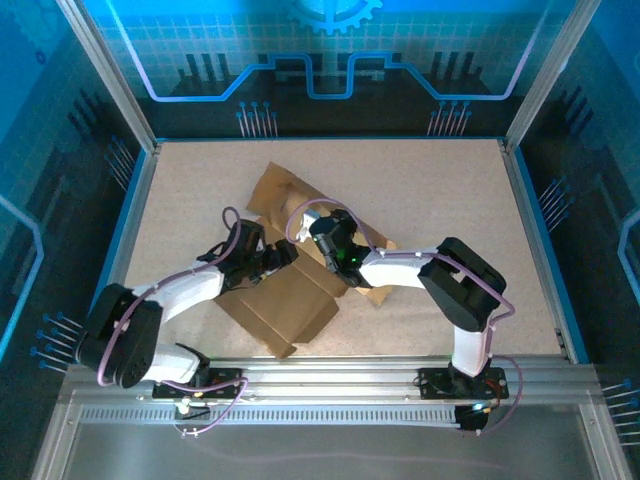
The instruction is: Fold the paper box
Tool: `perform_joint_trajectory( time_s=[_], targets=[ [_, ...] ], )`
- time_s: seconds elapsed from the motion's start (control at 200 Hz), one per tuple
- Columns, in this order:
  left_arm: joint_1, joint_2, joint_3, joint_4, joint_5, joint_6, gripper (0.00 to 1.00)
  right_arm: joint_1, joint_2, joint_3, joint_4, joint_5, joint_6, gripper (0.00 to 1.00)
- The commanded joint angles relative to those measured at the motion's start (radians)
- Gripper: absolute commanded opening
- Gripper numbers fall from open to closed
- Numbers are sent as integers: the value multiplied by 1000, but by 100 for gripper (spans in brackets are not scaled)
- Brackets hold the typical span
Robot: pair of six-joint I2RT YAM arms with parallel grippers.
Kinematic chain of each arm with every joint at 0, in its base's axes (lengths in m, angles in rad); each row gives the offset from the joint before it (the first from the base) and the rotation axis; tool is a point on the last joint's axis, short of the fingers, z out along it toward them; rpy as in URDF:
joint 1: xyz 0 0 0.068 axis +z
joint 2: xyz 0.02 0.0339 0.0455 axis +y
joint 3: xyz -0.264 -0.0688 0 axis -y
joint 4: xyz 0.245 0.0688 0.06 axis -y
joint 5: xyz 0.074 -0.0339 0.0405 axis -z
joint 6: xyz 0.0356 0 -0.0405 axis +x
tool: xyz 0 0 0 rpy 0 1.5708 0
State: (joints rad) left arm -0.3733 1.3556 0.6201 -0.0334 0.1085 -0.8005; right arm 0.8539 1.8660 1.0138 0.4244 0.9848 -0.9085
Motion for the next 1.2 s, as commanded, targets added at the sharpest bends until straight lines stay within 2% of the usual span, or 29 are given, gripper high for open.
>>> perform_joint_trajectory(
  time_s=[0.0,0.335,0.485,0.605,0.735,0.895,1.031,1.196],
  targets=[
    [48,-60,19,-100,-39,59,86,-13,10,-25,128,-34,-117,0],
    [200,-150,61,-150,-11,123,90,-53,-13,-47,343,-91,-319,0],
    [249,-124,105,-128,19,142,91,-77,8,-26,425,-111,-417,0],
    [266,-95,133,-110,43,150,92,-95,10,7,390,-124,-444,0],
    [281,-66,143,-67,78,148,93,-104,45,26,505,-126,-569,0],
    [330,-26,159,-33,123,155,93,-106,53,49,507,-125,-619,0],
    [380,12,184,-4,160,160,93,-115,73,51,613,-130,-728,0],
    [401,66,222,24,200,162,93,-126,88,62,649,-150,-789,0]
  ],
)
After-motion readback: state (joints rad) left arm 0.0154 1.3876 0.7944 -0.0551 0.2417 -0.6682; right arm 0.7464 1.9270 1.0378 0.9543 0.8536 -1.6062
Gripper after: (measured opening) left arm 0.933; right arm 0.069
